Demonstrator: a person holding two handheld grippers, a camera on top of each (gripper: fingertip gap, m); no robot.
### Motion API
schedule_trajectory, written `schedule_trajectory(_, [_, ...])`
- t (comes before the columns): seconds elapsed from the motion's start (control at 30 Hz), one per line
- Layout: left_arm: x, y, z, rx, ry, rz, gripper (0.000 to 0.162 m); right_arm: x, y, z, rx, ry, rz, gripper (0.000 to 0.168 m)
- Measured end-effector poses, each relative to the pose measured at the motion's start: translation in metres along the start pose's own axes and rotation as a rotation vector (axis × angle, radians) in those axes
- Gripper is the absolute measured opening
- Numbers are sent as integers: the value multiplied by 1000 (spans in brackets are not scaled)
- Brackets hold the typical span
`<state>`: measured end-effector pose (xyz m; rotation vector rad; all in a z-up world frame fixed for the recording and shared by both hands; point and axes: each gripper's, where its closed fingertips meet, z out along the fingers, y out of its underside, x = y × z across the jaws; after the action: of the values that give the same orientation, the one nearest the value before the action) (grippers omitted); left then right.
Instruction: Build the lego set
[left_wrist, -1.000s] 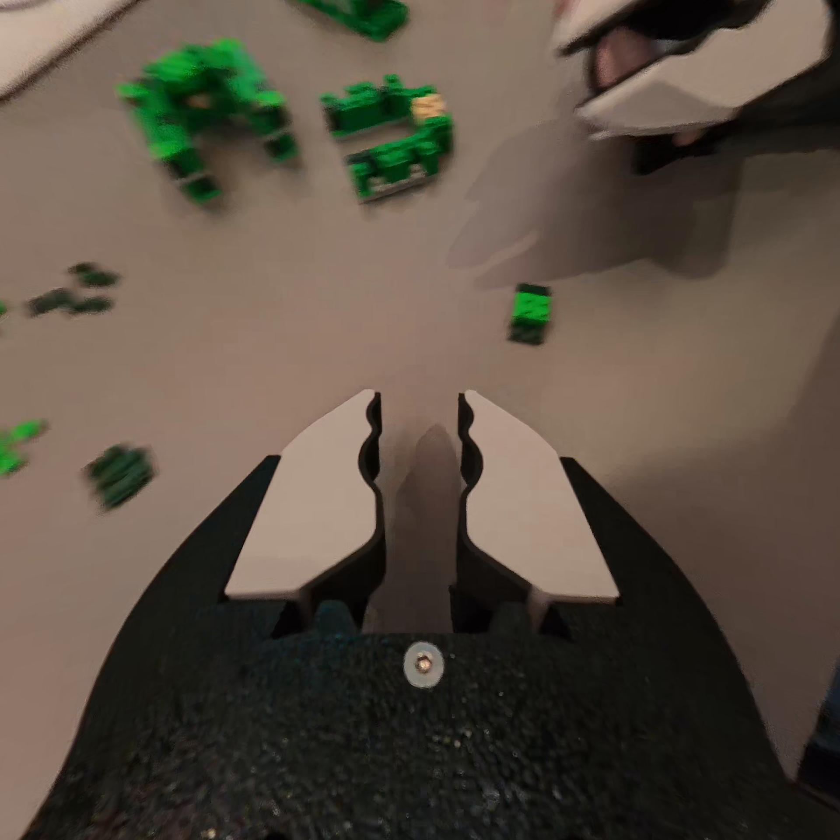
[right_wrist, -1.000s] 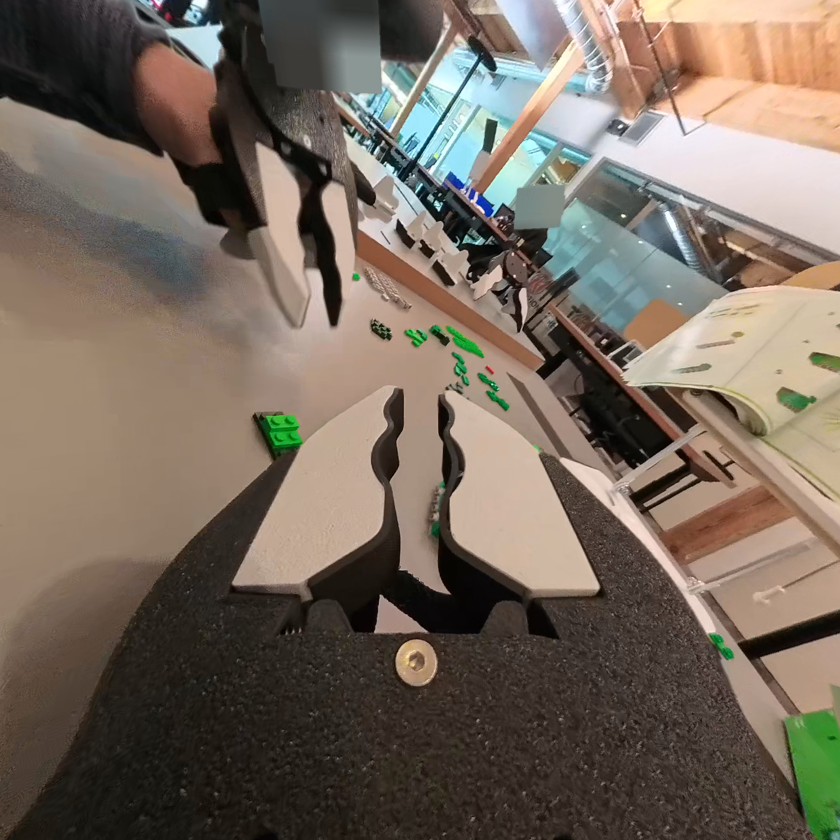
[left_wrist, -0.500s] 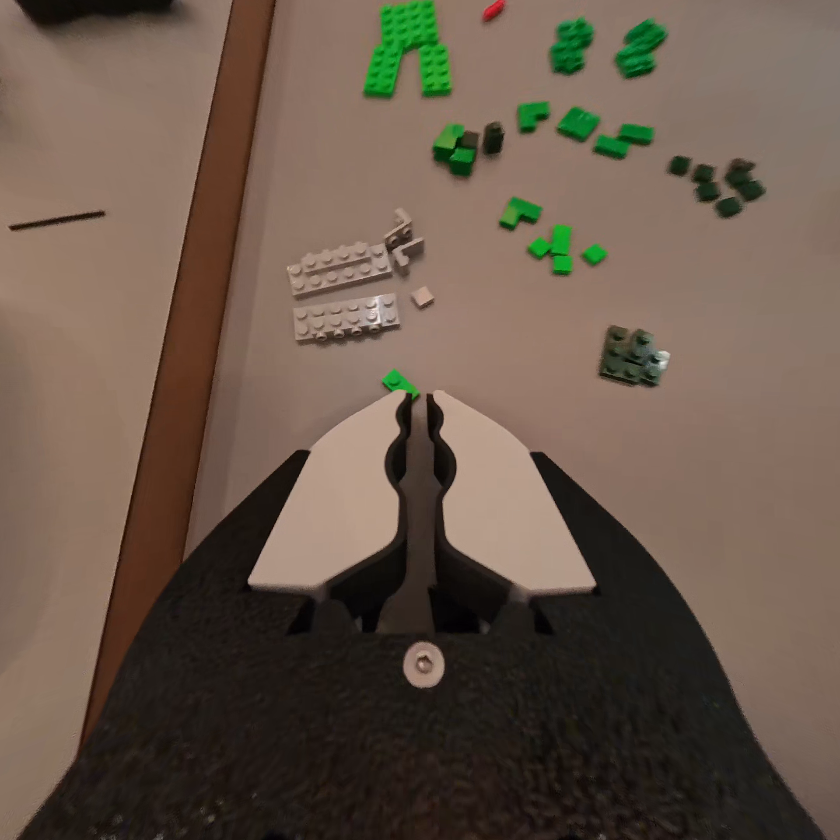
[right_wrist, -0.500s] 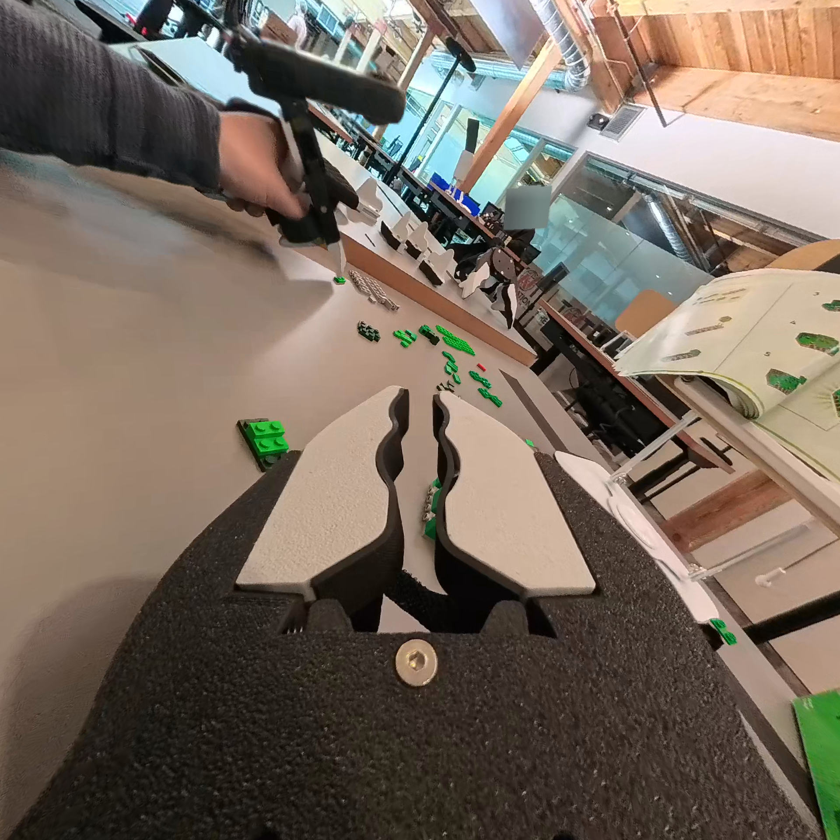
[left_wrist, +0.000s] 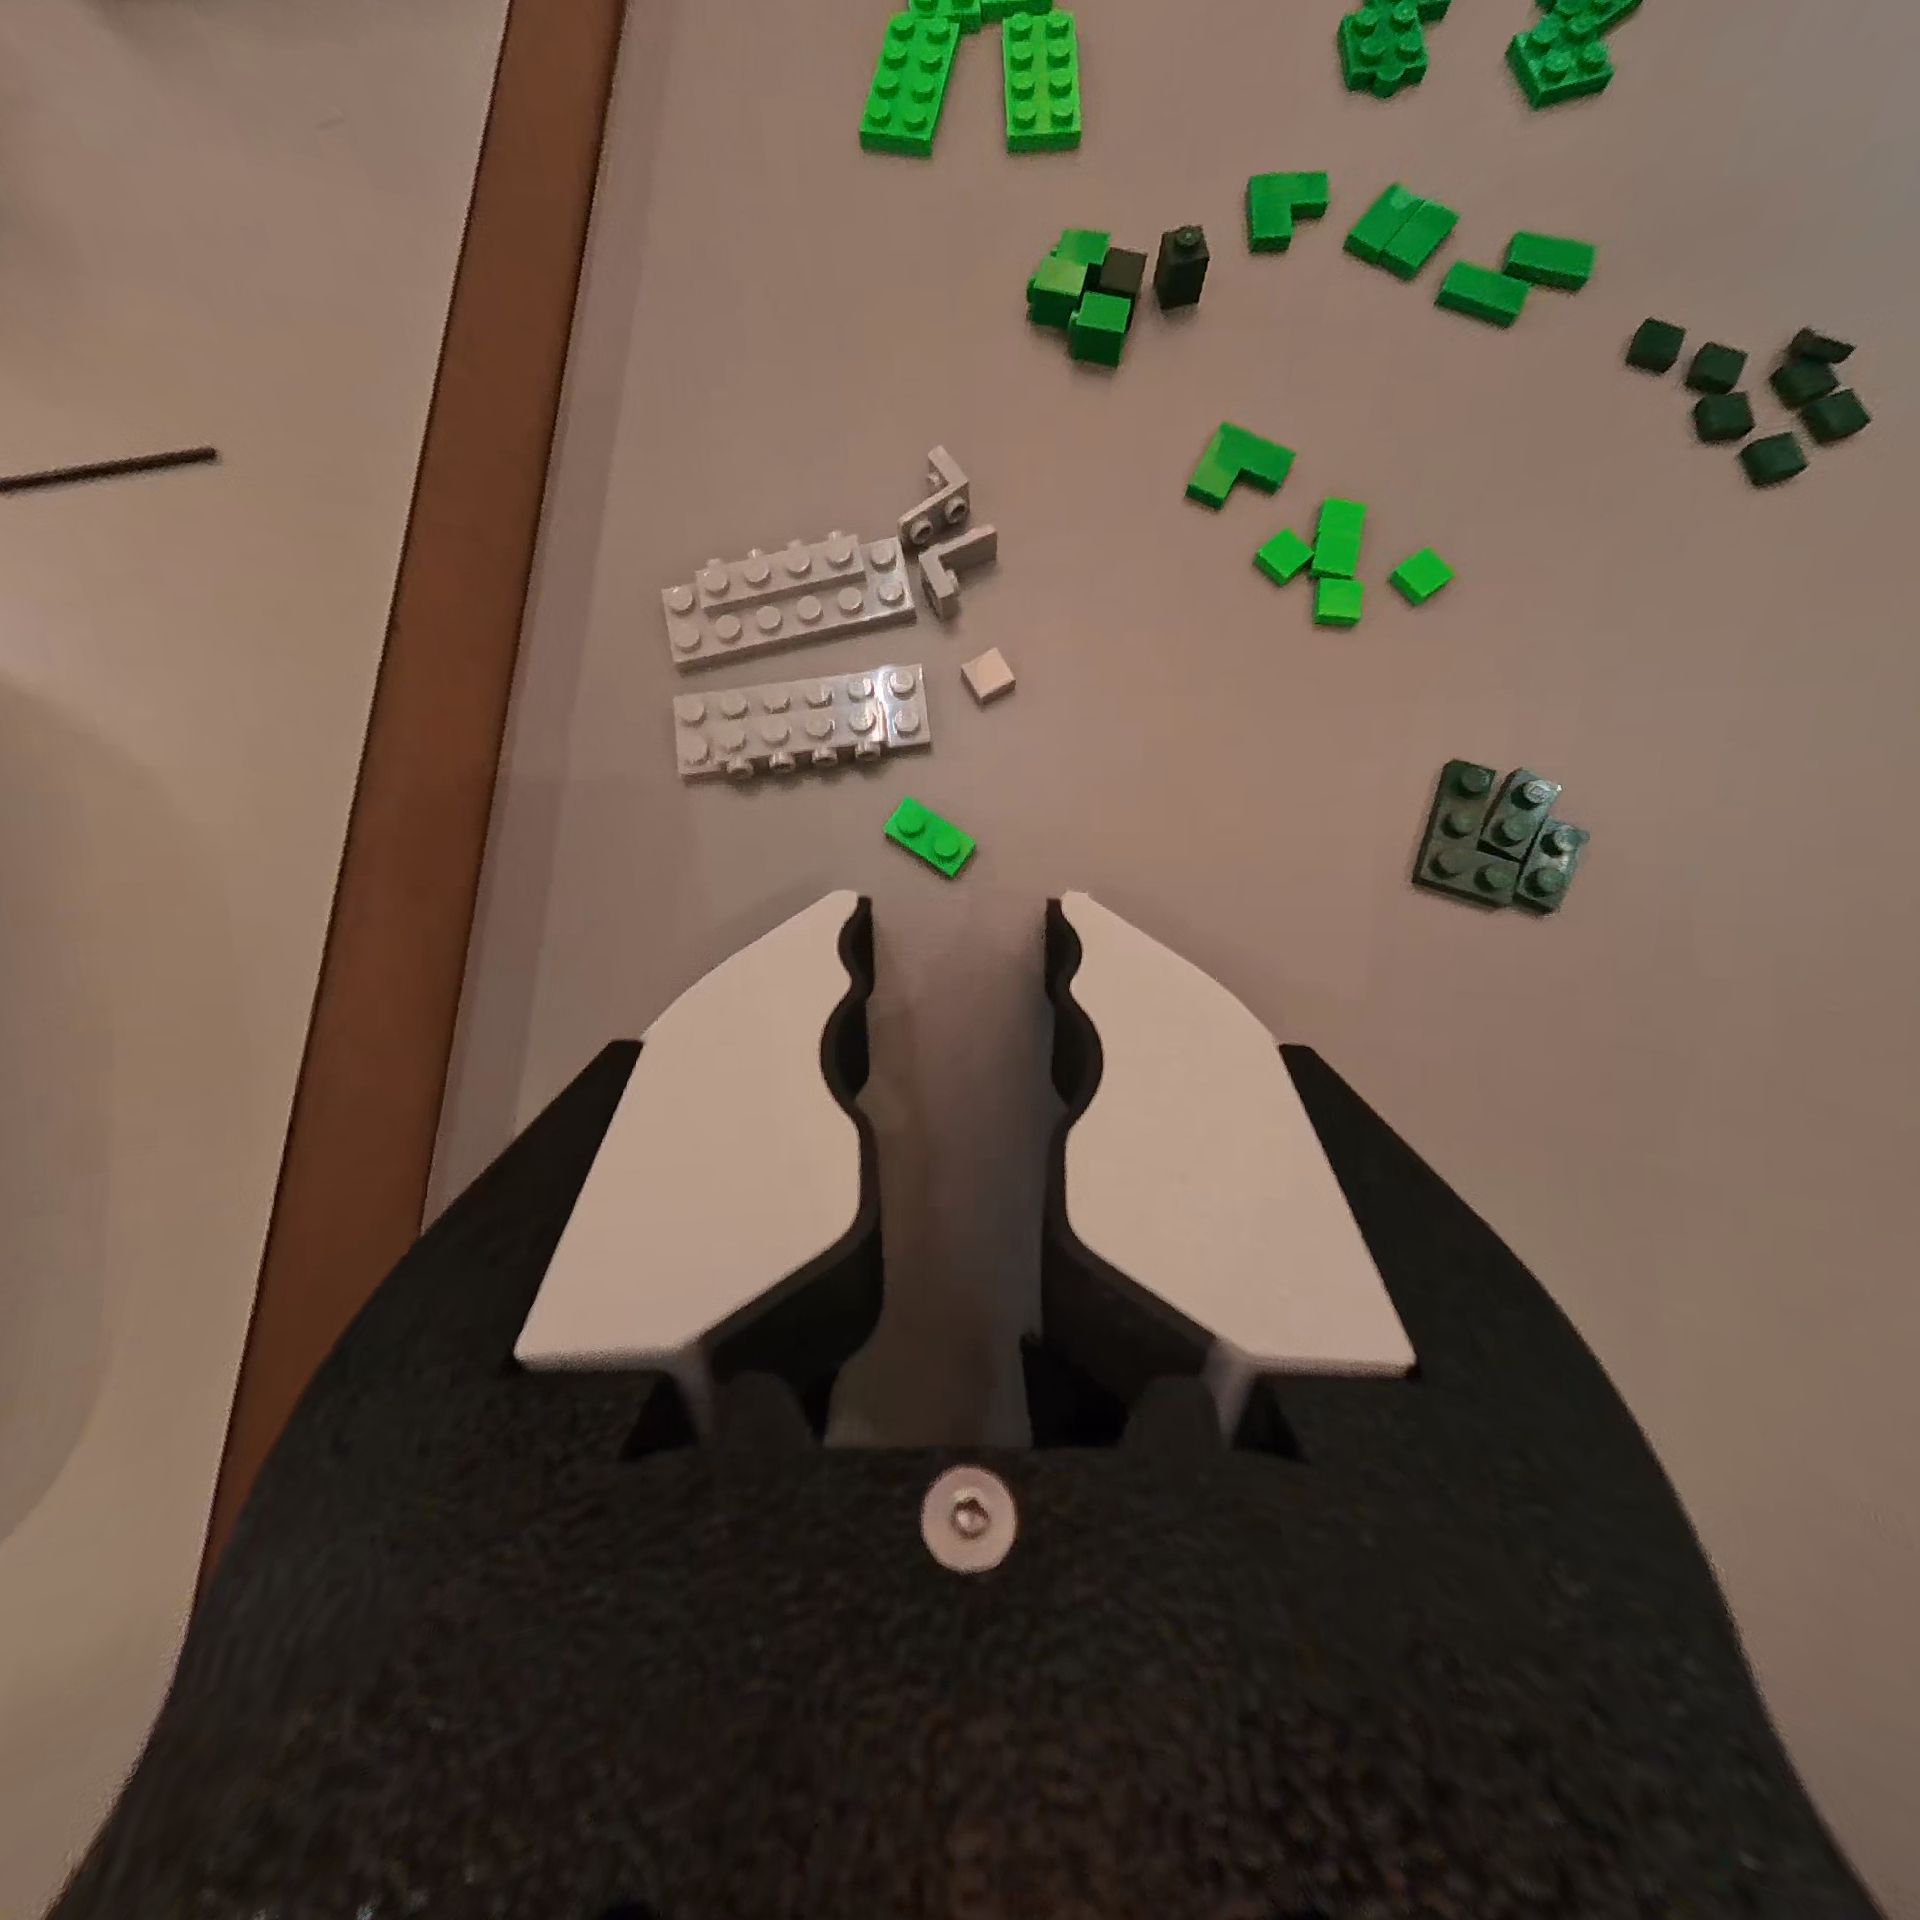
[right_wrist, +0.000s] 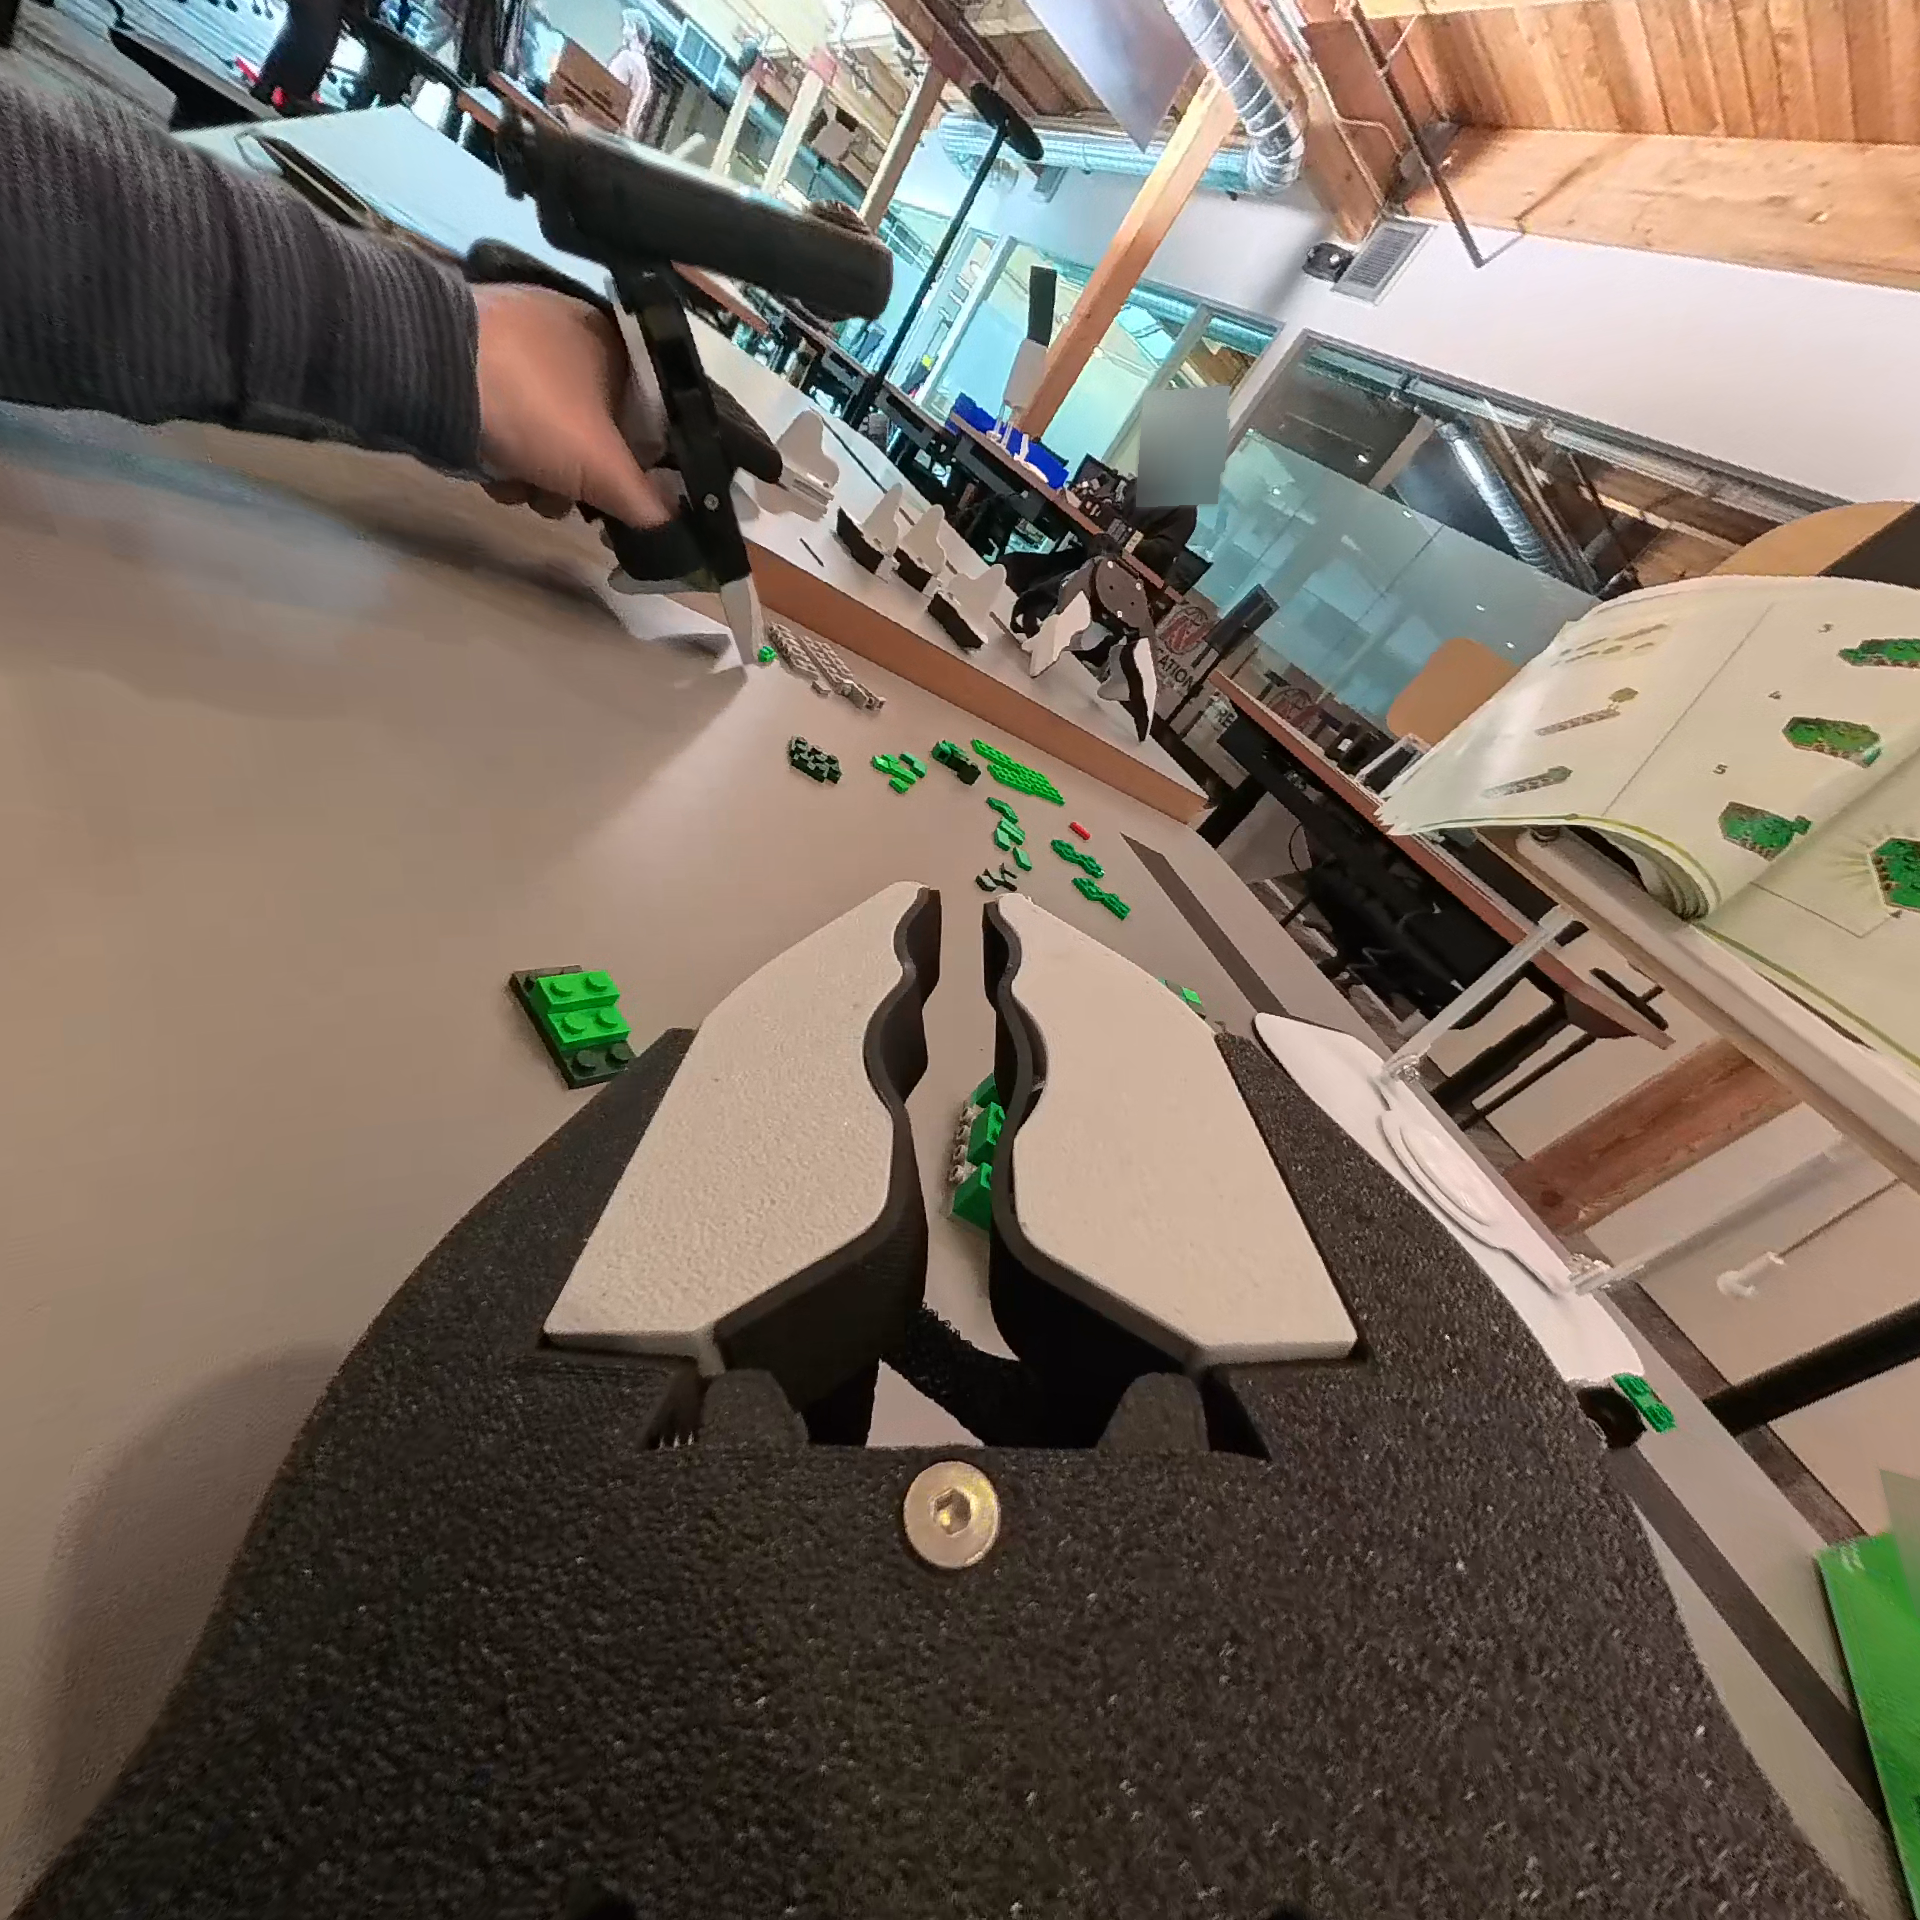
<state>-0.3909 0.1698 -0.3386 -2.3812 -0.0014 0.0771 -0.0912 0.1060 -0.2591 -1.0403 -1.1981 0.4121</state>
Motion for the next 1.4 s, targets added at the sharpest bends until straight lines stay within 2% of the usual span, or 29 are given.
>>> schedule_trajectory(0.17, [-2, 3, -6, 5, 18, -46, 29, 0, 0, 0, -1, -2, 0, 6])
schedule_trajectory(0.4, [-7, -19, 6, 74, 36, -161, 31, -2, 0, 1, -4, -6, -8, 6])
schedule_trajectory(0.5, [-12, -16, 13, 34, 3, -188, 31, -2, 0, 1, -6, -7, -10, 6])
schedule_trajectory(0.6, [-15, -10, 17, -4, -35, -159, 23, -2, 0, 1, -4, -6, -10, 5])
schedule_trajectory(0.7, [-14, -7, 15, -11, -30, -131, 8, -1, -1, 0, 0, -6, -7, 5])
schedule_trajectory(0.87, [-11, -3, 11, -31, 26, -82, 7, -1, -1, 0, 2, -1, -9, 5])
schedule_trajectory(0.93, [0, -7, 6, 10, 75, -33, 7, -1, -1, 0, 2, 2, -10, 5])
schedule_trajectory(1.03, [46, -22, -15, 139, 261, 138, 7, 2, -3, -1, 9, 19, -11, 5])
schedule_trajectory(1.13, [127, -26, -54, 246, 535, 413, 7, 18, -4, -6, 17, 117, -5, 5])
schedule_trajectory(1.27, [237, 0, -95, 254, 808, 801, 7, 63, 19, -22, -139, 393, -90, 0])
schedule_trajectory(1.4, [319, 36, -101, 172, 966, 1067, 7, 89, 22, -46, -145, 538, -35, 0])
